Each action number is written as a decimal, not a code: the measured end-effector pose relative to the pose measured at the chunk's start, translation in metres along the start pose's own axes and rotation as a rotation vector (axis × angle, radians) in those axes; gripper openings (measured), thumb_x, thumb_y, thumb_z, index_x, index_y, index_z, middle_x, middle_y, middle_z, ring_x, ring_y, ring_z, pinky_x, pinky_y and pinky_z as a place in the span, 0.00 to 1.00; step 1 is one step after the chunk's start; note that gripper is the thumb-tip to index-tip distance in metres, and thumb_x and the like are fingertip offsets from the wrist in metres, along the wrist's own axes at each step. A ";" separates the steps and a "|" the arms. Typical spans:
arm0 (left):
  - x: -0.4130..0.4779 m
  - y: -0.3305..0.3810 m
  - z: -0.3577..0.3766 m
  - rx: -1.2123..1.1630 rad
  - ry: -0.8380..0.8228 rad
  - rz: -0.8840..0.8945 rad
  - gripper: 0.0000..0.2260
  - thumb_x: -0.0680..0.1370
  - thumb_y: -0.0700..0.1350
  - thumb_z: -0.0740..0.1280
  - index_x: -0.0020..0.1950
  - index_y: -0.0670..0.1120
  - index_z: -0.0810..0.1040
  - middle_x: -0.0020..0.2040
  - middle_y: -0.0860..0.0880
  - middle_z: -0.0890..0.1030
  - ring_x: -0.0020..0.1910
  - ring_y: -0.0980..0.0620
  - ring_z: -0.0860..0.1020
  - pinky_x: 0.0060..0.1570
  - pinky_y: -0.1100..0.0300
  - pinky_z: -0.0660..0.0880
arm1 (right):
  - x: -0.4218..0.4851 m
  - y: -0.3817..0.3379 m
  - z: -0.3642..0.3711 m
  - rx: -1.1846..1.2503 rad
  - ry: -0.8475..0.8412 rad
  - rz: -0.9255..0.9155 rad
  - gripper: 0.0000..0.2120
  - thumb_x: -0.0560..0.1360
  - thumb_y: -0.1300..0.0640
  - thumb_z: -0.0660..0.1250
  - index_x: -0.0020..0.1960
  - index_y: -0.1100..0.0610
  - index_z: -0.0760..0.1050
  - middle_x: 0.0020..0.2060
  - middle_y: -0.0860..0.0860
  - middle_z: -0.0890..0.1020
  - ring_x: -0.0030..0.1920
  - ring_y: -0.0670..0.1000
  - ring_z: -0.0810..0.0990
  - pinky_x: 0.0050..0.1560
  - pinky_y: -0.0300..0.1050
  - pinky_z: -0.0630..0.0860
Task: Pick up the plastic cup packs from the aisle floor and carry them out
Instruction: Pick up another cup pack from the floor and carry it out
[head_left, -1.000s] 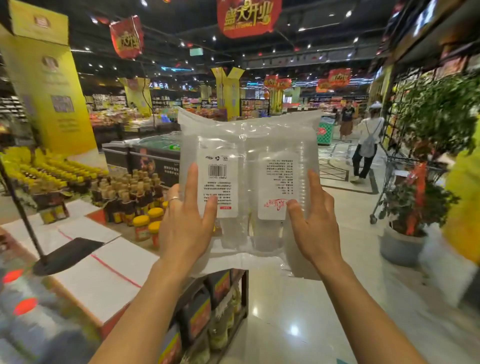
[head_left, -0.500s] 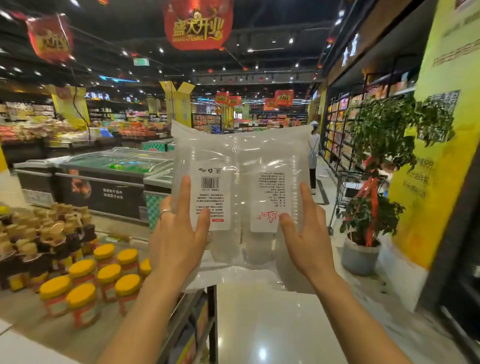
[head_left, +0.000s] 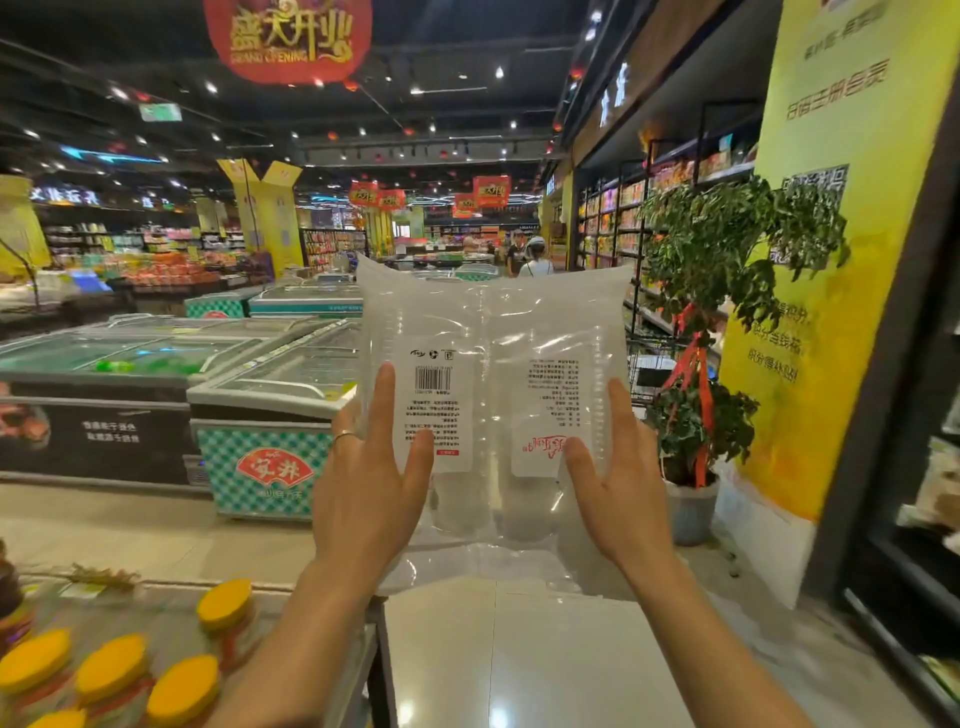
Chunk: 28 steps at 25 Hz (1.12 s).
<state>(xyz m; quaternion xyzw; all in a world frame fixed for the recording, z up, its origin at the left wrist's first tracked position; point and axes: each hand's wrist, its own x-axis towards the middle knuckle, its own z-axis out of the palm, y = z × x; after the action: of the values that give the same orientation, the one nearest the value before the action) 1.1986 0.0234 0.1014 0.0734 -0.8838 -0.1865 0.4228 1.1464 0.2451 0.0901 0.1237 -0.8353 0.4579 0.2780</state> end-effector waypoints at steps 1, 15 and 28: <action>0.013 0.001 0.022 0.005 0.001 0.005 0.31 0.77 0.65 0.48 0.78 0.63 0.40 0.75 0.42 0.63 0.61 0.42 0.75 0.48 0.46 0.77 | 0.018 0.014 0.007 0.001 0.005 0.001 0.33 0.80 0.44 0.59 0.78 0.37 0.43 0.72 0.49 0.62 0.65 0.52 0.70 0.59 0.52 0.72; 0.195 0.084 0.308 0.026 0.010 -0.096 0.30 0.79 0.64 0.50 0.76 0.67 0.36 0.74 0.41 0.62 0.62 0.42 0.75 0.50 0.46 0.77 | 0.313 0.226 0.051 0.068 -0.068 -0.036 0.33 0.80 0.46 0.62 0.77 0.37 0.47 0.71 0.52 0.63 0.53 0.46 0.67 0.53 0.47 0.69; 0.379 0.033 0.532 -0.039 0.005 -0.100 0.31 0.80 0.60 0.56 0.78 0.63 0.42 0.72 0.40 0.64 0.62 0.38 0.74 0.51 0.43 0.75 | 0.527 0.339 0.178 0.003 -0.042 -0.033 0.34 0.80 0.46 0.62 0.78 0.40 0.46 0.70 0.51 0.64 0.51 0.44 0.67 0.49 0.43 0.66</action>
<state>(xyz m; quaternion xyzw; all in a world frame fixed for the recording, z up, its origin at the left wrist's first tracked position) 0.5476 0.0867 0.0825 0.1099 -0.8742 -0.2244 0.4163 0.4985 0.3081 0.0826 0.1476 -0.8382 0.4516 0.2677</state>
